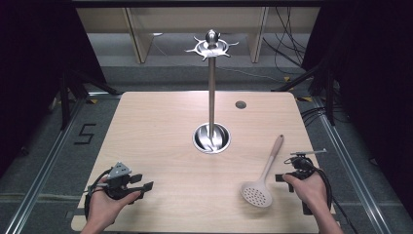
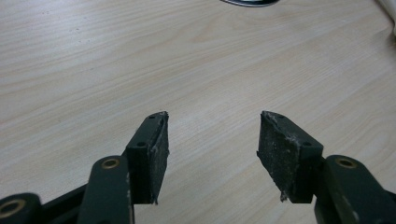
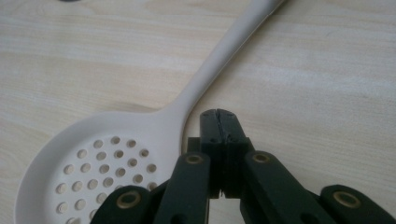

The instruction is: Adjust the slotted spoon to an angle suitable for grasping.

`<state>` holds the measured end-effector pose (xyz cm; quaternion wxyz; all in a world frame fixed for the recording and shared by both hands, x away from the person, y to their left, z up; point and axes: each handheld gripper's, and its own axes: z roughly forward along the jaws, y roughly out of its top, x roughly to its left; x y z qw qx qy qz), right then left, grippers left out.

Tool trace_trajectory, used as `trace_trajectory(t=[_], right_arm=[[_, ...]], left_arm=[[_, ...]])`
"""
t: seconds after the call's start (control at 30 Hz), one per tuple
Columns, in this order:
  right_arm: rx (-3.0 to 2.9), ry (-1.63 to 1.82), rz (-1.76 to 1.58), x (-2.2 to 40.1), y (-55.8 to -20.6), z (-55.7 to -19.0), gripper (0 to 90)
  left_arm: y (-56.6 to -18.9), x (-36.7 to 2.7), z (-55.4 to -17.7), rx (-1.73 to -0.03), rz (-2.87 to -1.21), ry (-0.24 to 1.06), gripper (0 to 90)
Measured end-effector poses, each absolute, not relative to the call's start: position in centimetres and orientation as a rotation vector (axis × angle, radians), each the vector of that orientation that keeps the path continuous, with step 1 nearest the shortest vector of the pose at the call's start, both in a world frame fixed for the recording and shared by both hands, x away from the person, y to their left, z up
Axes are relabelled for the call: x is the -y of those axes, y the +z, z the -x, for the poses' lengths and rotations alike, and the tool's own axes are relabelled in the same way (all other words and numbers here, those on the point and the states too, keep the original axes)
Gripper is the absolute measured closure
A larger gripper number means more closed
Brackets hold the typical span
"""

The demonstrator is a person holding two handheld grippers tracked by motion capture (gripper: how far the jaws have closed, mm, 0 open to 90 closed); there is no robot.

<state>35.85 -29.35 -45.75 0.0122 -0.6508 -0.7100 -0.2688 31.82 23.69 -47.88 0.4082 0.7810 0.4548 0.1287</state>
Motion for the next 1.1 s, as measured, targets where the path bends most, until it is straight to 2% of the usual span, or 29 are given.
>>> trace_trajectory(t=[0.27, 0.57, 0.87, 1.1], right_arm=[[2.255, -0.797, 2.026, 28.7, -46.1, -35.6, 89.6], [2.142, -0.555, 2.078, 26.9, -46.6, -36.4, 89.8], [2.307, -0.584, 2.001, 27.2, -47.0, -37.4, 90.0], [2.288, -0.480, 1.970, 26.4, -47.2, -37.7, 90.0]], left_arm=[[-47.8, -23.7, -31.8, -1.155, -1.971, 0.310, 42.4], [-47.9, -23.5, -31.9, -1.154, -1.964, 0.310, 42.4], [-47.9, -23.4, -31.9, -1.156, -1.948, 0.303, 42.3], [-47.8, -23.5, -32.0, -1.139, -1.985, 0.301, 42.3]])
